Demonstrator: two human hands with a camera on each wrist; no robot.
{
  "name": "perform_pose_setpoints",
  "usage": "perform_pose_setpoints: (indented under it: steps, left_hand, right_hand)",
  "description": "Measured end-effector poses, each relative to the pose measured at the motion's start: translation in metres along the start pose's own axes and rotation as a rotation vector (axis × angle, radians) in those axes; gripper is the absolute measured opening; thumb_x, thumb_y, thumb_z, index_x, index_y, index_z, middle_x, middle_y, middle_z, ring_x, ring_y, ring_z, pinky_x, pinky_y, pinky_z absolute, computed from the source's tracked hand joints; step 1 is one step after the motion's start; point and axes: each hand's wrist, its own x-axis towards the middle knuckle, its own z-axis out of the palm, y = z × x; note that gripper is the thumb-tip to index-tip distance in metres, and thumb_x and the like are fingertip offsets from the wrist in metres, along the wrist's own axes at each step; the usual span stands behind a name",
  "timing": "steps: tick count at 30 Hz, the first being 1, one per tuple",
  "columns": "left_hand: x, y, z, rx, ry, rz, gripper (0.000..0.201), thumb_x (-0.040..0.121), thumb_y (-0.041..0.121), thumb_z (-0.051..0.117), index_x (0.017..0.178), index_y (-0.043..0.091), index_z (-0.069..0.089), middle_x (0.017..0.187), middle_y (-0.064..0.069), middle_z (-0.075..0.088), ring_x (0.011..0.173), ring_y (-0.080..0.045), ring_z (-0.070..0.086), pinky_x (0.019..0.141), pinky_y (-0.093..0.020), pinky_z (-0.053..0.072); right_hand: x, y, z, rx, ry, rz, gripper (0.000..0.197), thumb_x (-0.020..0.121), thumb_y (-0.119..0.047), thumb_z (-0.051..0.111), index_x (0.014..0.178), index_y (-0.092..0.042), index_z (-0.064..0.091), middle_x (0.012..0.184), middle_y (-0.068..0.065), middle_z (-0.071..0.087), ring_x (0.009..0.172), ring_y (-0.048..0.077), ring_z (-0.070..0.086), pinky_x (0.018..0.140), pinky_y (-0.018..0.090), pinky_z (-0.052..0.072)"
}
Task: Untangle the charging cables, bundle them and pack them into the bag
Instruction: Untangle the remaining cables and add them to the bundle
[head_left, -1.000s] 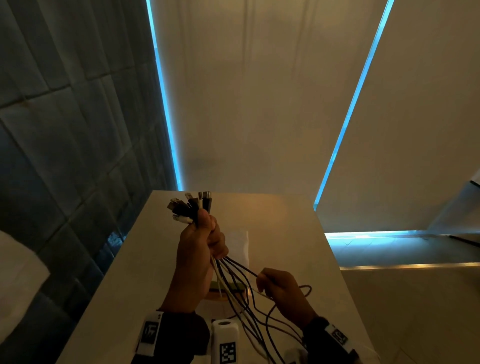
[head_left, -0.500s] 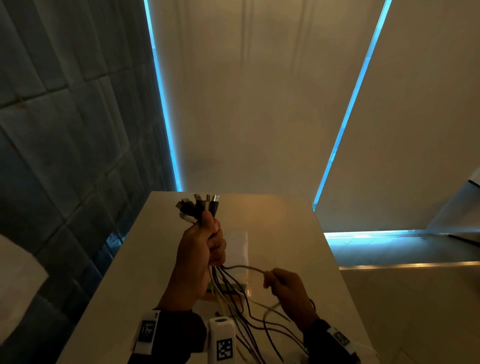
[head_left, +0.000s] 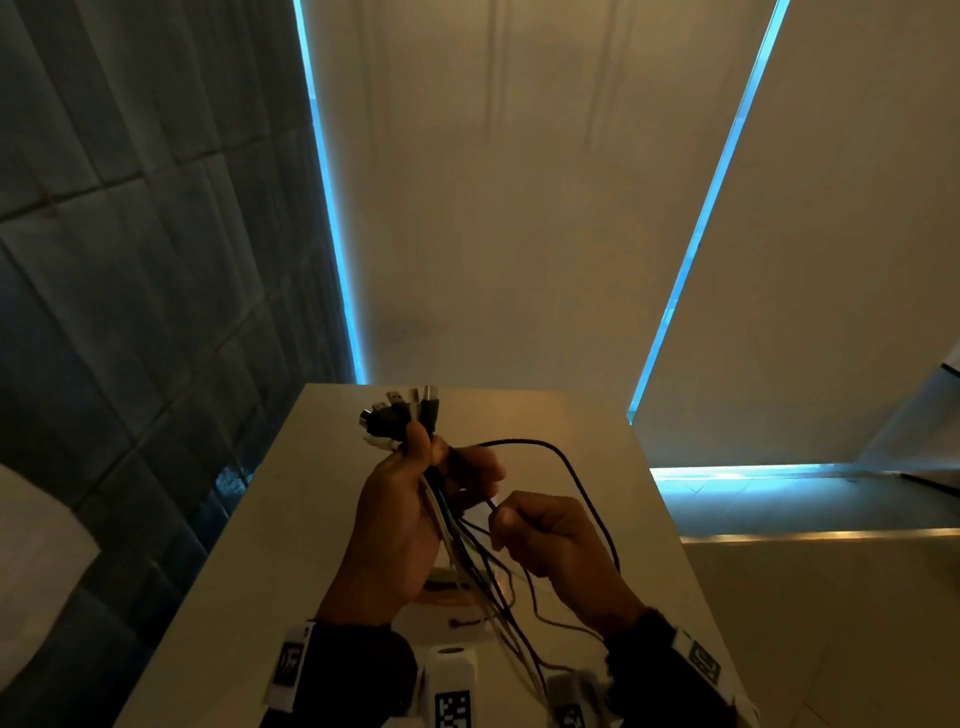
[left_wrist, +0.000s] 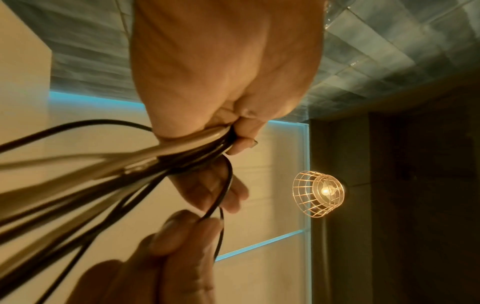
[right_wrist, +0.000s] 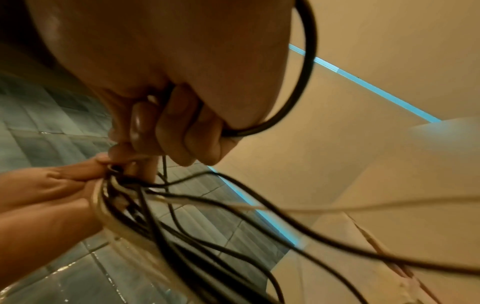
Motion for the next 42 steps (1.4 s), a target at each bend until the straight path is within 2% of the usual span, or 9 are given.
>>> perform_pose_setpoints:
  steps: [3, 5, 10, 14, 18, 27, 31, 38, 42]
  left_hand:
    - [-0.001, -0.001, 0.001, 0.023, -0.01, 0.012, 0.039, 0.094, 0.04, 0.034, 0.071, 0.01, 0.044, 0.068, -0.015, 0.063, 0.066, -0.03, 0.065, 0.066, -0.04, 0.055]
    - [0.001, -0.003, 0.003, 0.014, -0.005, 0.017, 0.038, 0.09, 0.043, 0.038, 0.07, 0.01, 0.042, 0.057, -0.007, 0.049, 0.051, -0.021, 0.051, 0.06, -0.037, 0.047]
    - [0.004, -0.004, 0.004, -0.116, -0.007, 0.028, 0.039, 0.088, 0.043, 0.04, 0.063, 0.014, 0.04, 0.052, 0.003, 0.032, 0.042, -0.009, 0.026, 0.042, -0.023, 0.03]
    - [0.003, -0.005, 0.002, -0.082, -0.019, 0.068, 0.039, 0.089, 0.043, 0.039, 0.062, 0.014, 0.04, 0.052, 0.003, 0.033, 0.041, -0.008, 0.025, 0.041, -0.022, 0.027]
    - [0.002, -0.005, -0.002, -0.073, -0.013, 0.077, 0.039, 0.091, 0.042, 0.039, 0.064, 0.014, 0.04, 0.054, 0.003, 0.036, 0.04, -0.007, 0.025, 0.041, -0.021, 0.026]
    - [-0.001, 0.003, -0.007, -0.116, 0.015, 0.147, 0.039, 0.093, 0.041, 0.036, 0.065, 0.015, 0.037, 0.051, 0.007, 0.029, 0.041, -0.006, 0.022, 0.04, -0.021, 0.027]
    - [-0.001, 0.003, -0.006, -0.104, 0.014, 0.154, 0.039, 0.094, 0.041, 0.035, 0.065, 0.014, 0.037, 0.051, 0.007, 0.029, 0.041, -0.006, 0.022, 0.04, -0.021, 0.026]
    - [-0.003, 0.004, -0.006, -0.042, 0.049, 0.165, 0.038, 0.096, 0.042, 0.035, 0.069, 0.016, 0.042, 0.062, 0.001, 0.051, 0.041, -0.009, 0.028, 0.043, -0.021, 0.031]
    - [-0.001, 0.005, -0.006, -0.113, -0.001, 0.156, 0.04, 0.094, 0.041, 0.036, 0.063, 0.016, 0.042, 0.051, 0.006, 0.035, 0.041, -0.007, 0.023, 0.04, -0.021, 0.026]
  right_hand:
    - [-0.005, 0.006, -0.004, 0.001, -0.019, 0.01, 0.031, 0.091, -0.03, 0.056, 0.07, -0.008, 0.061, 0.055, -0.01, 0.04, 0.049, 0.004, 0.032, 0.049, 0.014, 0.028]
    - [-0.008, 0.008, -0.006, -0.031, -0.053, 0.012, 0.03, 0.093, -0.027, 0.055, 0.07, -0.008, 0.06, 0.055, -0.011, 0.043, 0.05, 0.002, 0.034, 0.051, 0.013, 0.03]
    - [-0.017, 0.019, -0.015, -0.044, -0.026, 0.053, 0.027, 0.092, -0.017, 0.054, 0.068, -0.006, 0.059, 0.053, -0.012, 0.045, 0.049, 0.0, 0.035, 0.051, 0.011, 0.031]
    - [-0.024, 0.034, -0.018, -0.022, -0.01, 0.114, 0.027, 0.09, -0.022, 0.056, 0.067, -0.007, 0.058, 0.05, -0.012, 0.043, 0.047, 0.001, 0.033, 0.048, 0.013, 0.03]
    - [-0.028, 0.051, -0.019, 0.006, 0.015, 0.162, 0.032, 0.085, -0.039, 0.06, 0.067, -0.012, 0.06, 0.051, -0.01, 0.038, 0.045, 0.007, 0.03, 0.045, 0.018, 0.027]
    - [-0.043, 0.091, -0.032, -0.098, 0.129, 0.295, 0.042, 0.079, -0.054, 0.06, 0.063, -0.016, 0.054, 0.056, 0.007, 0.03, 0.05, 0.013, 0.027, 0.048, 0.022, 0.026]
    - [-0.048, 0.106, -0.033, -0.166, 0.172, 0.333, 0.044, 0.075, -0.061, 0.056, 0.058, -0.021, 0.056, 0.047, -0.004, 0.032, 0.043, 0.011, 0.028, 0.047, 0.023, 0.024]
    - [-0.05, 0.112, -0.03, -0.258, 0.129, 0.314, 0.038, 0.089, -0.048, 0.057, 0.06, -0.023, 0.057, 0.048, -0.01, 0.041, 0.045, 0.003, 0.035, 0.049, 0.014, 0.03]
    - [-0.053, 0.121, -0.03, -0.361, 0.104, 0.374, 0.037, 0.097, -0.031, 0.053, 0.06, -0.022, 0.057, 0.047, -0.011, 0.043, 0.047, 0.002, 0.039, 0.054, 0.017, 0.032]
